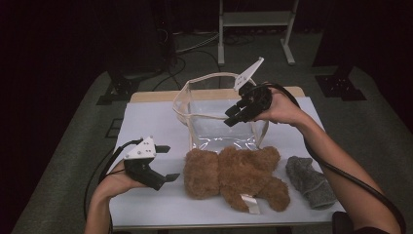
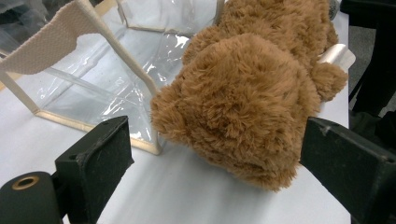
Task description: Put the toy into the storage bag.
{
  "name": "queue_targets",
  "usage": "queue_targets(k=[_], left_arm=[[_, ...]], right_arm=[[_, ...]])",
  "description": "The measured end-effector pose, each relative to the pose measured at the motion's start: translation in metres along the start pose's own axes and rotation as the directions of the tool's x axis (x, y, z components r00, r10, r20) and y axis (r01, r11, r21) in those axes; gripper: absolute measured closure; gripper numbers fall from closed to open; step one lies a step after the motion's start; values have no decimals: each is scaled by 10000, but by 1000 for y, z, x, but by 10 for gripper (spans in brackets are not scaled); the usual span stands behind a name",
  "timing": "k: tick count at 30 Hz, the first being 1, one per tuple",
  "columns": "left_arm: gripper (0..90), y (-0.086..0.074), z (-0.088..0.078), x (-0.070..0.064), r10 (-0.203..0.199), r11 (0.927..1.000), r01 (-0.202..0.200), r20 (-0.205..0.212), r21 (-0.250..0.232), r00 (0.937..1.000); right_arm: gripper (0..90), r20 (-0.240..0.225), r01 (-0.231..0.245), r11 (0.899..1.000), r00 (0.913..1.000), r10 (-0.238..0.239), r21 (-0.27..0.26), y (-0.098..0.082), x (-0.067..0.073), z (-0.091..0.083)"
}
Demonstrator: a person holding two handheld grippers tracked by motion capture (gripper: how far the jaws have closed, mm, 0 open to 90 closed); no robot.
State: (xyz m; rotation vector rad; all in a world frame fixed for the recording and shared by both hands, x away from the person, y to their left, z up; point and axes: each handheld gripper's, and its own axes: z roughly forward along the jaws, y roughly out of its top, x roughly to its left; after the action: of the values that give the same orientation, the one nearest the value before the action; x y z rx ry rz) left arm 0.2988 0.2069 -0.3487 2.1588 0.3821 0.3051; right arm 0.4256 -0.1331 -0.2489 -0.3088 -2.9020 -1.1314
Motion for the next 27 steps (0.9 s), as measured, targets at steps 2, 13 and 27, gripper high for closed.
queue_targets(k=[2,13,27], left_arm=[[82,0,0,0,13,10000,-13,-3,1,10000],[82,0,-2,-2,19,10000,-19,-20,-65,10000],[82,0,1,-3,15,10000,-15,46,-11,10000]], right_arm=[[447,55,62,9999,10000,-61,-150,2,5,-6],[318,267,733,9962,9970,-721,-462,3,37,-23],[238,-598,971,9938,9938,-938,549,-33,72,25]])
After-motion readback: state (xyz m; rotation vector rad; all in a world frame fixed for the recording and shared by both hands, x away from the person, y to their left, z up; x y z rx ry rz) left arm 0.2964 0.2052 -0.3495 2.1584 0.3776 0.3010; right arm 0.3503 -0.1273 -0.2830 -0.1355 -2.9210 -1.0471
